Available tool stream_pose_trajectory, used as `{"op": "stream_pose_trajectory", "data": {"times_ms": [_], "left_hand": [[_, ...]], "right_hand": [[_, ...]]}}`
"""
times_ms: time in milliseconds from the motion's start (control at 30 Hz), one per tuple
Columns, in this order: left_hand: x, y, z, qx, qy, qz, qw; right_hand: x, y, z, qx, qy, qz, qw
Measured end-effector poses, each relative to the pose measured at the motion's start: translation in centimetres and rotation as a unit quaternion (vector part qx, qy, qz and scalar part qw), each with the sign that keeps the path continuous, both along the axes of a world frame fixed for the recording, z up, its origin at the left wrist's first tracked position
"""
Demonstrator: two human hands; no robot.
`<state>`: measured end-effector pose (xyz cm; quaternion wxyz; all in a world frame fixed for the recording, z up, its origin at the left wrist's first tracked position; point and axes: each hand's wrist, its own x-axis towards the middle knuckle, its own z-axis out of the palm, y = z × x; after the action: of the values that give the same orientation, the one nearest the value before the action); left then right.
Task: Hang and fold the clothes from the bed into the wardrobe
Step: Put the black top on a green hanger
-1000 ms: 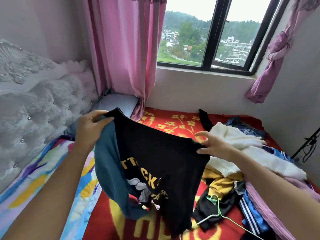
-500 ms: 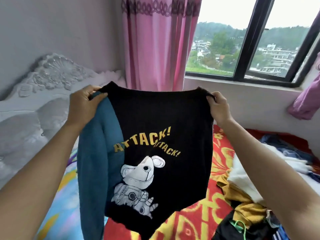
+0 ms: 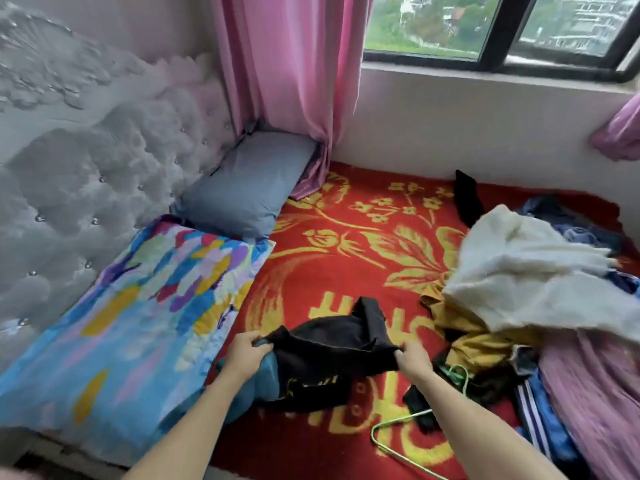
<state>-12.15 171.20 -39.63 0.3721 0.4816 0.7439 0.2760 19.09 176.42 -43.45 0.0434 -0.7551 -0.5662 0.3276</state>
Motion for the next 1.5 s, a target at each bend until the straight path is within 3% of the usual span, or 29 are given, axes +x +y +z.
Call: {"op": "stream_pose_trajectory", "data": {"times_ms": [167,233,333,400,667,933,1167,1233,1367,1500], "left_hand": [[2.6,0.6,-1.7,-0.111,-0.157,-0.023,0.981],[2.6,1.1,-2.9,-0.124,-0.193,0.019,0.973],[3.6,1.6,-3.9,-0.067,-0.194,0.115,0.972],[5.2,1.5,-4.0,-0.051,-0.167,0.125,0.977],[10.1,-0.7,-6.7,-0.08,-0.065,0.052,0.993],[11.1,-1.2,-8.2,-0.096,-0.051,0.103,0.989],[10.9,-0.4,-9.0,-0.109,-0.038,0.116,0.986],[10.9,-0.2,-9.1,-0.116,-0.033,0.117,0.986],[11.1,-0.3,-9.0,-0.118,-0.038,0.108,0.986],[10.8,-1.0,-8.8,-0.109,-0.043,0.099,0.988]], "right_hand": [[3.8,-1.6,-3.0,-0.03,0.043,-0.064,0.997],[5.2,-0.7,-3.5,-0.004,0.11,-0.136,0.985],[7.1,0.8,-3.6,0.066,0.195,-0.278,0.938],[9.0,1.3,-4.8,0.055,0.176,-0.334,0.924],[17.8,-2.7,-14.9,-0.146,0.021,-0.249,0.957],[20.2,-2.5,-18.2,-0.168,-0.048,-0.089,0.981],[20.7,-2.2,-20.5,-0.214,-0.163,0.03,0.963],[20.7,-2.6,-20.7,-0.247,-0.146,0.06,0.956],[19.5,-5.1,-21.2,-0.298,-0.086,0.047,0.95],[18.1,-6.5,-21.2,-0.182,-0.128,-0.039,0.974]]}}
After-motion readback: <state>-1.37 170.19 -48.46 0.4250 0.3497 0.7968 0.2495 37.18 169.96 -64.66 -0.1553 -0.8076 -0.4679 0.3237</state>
